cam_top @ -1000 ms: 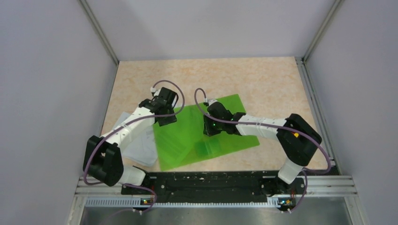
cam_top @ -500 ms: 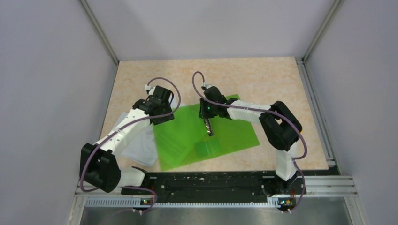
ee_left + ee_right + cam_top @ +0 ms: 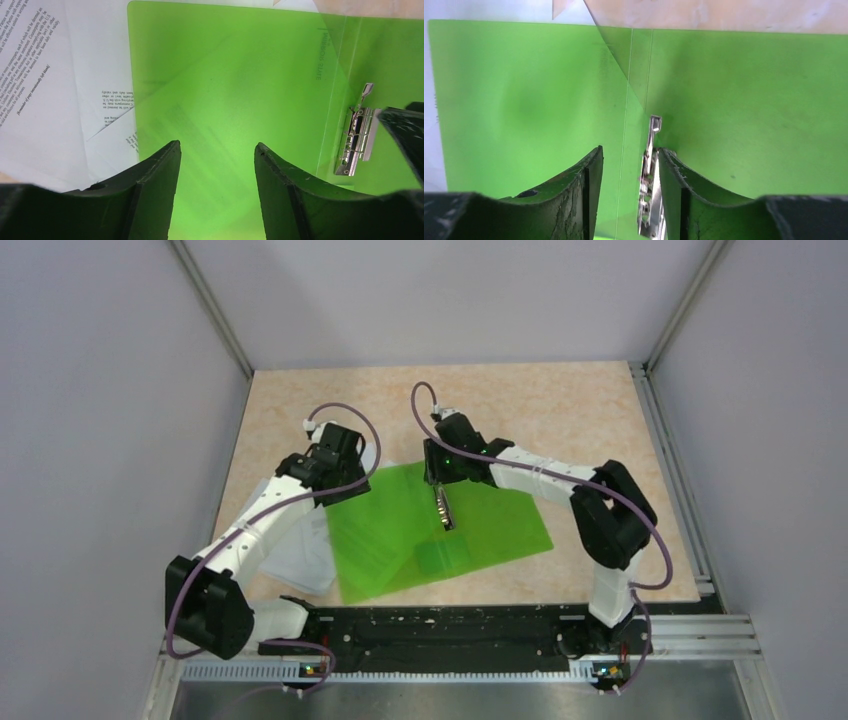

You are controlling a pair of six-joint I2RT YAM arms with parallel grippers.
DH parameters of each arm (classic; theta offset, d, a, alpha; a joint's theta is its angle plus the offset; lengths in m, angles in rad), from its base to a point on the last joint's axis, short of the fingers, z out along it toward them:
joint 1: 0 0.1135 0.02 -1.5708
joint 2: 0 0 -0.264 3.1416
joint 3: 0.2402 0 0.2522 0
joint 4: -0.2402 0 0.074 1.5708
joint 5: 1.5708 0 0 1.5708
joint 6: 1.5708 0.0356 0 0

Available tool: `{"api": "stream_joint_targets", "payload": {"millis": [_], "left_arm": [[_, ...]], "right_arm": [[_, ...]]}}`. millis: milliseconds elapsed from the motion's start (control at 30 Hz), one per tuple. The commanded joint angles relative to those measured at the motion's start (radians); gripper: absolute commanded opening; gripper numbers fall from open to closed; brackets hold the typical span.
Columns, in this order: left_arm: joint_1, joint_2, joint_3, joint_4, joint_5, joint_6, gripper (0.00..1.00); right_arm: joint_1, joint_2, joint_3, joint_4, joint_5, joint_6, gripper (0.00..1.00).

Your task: Put the files into the folder

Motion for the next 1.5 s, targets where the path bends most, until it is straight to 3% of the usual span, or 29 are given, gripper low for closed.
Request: {"api": "stream_joint_targets", "payload": {"millis": [0, 200, 767, 1000, 1233, 1467], "left_arm": [[0.005, -0.033, 0.007, 0.012, -0.011, -0.001, 0.62], [0.007, -0.033, 0.014, 0.017, -0.005, 0.001, 0.62], [0.011, -0.021, 0.022, 0.006, 0.003, -0.008, 0.62], [0.011, -0.013, 0.022, 0.008, 0.006, -0.016, 0.61], [0.010, -0.007, 0.025, 0.008, 0.009, -0.019, 0.61], [0.011, -0.002, 0.038, 0.002, 0.006, -0.015, 0.61]], "right_arm": [[0.009, -0.138, -0.023, -0.082, 0.085, -0.044, 0.45], [0.029, -0.152, -0.089, -0.111, 0.085, -0.072, 0.45], [0.071, -0.033, -0.049, -0.141, 0.117, -0.108, 0.45], [0.070, -0.008, -0.036, -0.122, 0.101, -0.110, 0.36], [0.071, -0.002, -0.009, -0.121, 0.122, -0.117, 0.16], [0.043, -0.019, 0.029, -0.143, 0.146, -0.123, 0.13]]}}
